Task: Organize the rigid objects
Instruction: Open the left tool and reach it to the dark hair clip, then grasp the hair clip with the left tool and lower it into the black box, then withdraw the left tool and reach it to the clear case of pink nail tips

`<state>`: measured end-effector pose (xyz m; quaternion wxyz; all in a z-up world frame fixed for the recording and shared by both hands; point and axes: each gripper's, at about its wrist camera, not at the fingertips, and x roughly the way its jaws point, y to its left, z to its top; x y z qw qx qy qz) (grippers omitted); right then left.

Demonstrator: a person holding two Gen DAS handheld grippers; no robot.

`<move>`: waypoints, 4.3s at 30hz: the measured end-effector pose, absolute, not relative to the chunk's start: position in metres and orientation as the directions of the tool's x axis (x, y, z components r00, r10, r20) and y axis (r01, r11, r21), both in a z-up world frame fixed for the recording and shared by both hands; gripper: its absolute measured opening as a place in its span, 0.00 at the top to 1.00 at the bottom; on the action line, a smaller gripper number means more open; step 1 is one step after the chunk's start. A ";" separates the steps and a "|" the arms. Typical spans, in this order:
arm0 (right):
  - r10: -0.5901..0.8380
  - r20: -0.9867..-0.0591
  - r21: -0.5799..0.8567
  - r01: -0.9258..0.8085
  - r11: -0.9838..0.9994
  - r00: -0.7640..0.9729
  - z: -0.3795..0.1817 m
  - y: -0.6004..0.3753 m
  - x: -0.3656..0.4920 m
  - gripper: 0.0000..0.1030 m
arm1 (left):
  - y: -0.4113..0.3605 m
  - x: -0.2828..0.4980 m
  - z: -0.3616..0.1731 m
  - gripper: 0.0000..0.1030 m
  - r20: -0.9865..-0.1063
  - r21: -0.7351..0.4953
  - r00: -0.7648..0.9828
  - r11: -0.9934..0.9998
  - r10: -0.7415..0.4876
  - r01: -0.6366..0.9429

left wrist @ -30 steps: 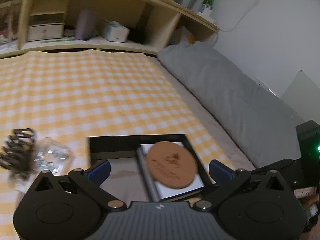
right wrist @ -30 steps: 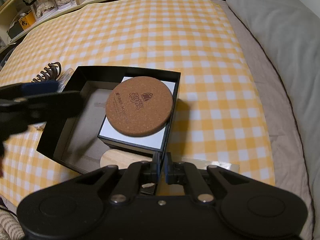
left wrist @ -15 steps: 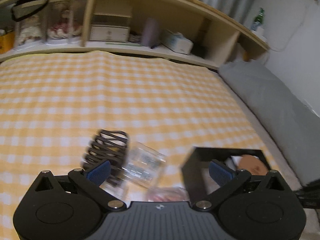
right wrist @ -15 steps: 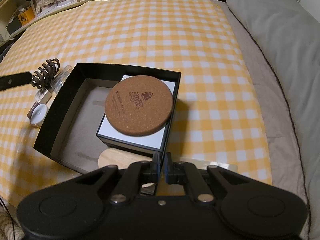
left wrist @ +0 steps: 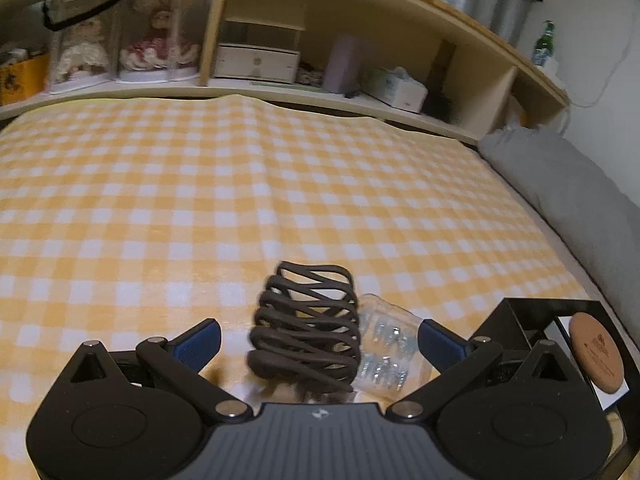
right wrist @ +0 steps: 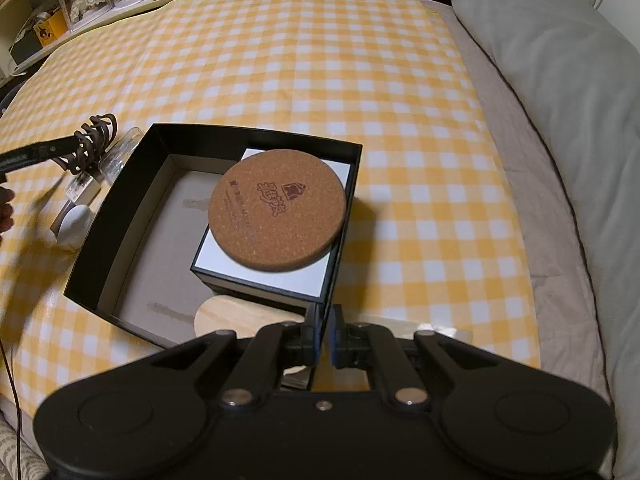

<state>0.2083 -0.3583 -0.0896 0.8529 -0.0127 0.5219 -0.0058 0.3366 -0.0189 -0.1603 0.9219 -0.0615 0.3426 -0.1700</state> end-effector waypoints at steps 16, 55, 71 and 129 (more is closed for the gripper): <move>-0.032 -0.893 -0.041 -0.009 0.999 0.448 -0.092 -0.358 0.210 0.95 | -0.024 0.334 -0.166 0.40 -0.662 -0.202 0.670 0.941 -0.336 0.272; -0.029 -0.894 -0.044 -0.023 0.999 0.446 -0.094 -0.358 0.211 0.94 | -0.183 0.288 -0.124 0.41 -0.653 -0.129 0.498 0.732 -0.570 0.669; -0.004 -0.894 -0.016 -0.023 1.000 0.449 -0.094 -0.362 0.211 0.94 | -0.162 0.311 -0.130 0.15 -0.625 -0.139 0.443 0.650 -0.643 0.747; -0.039 -0.897 -0.048 -0.011 0.999 0.440 -0.096 -0.360 0.212 0.95 | -0.064 0.259 -0.198 0.02 -0.714 -0.151 0.407 0.693 -0.570 0.705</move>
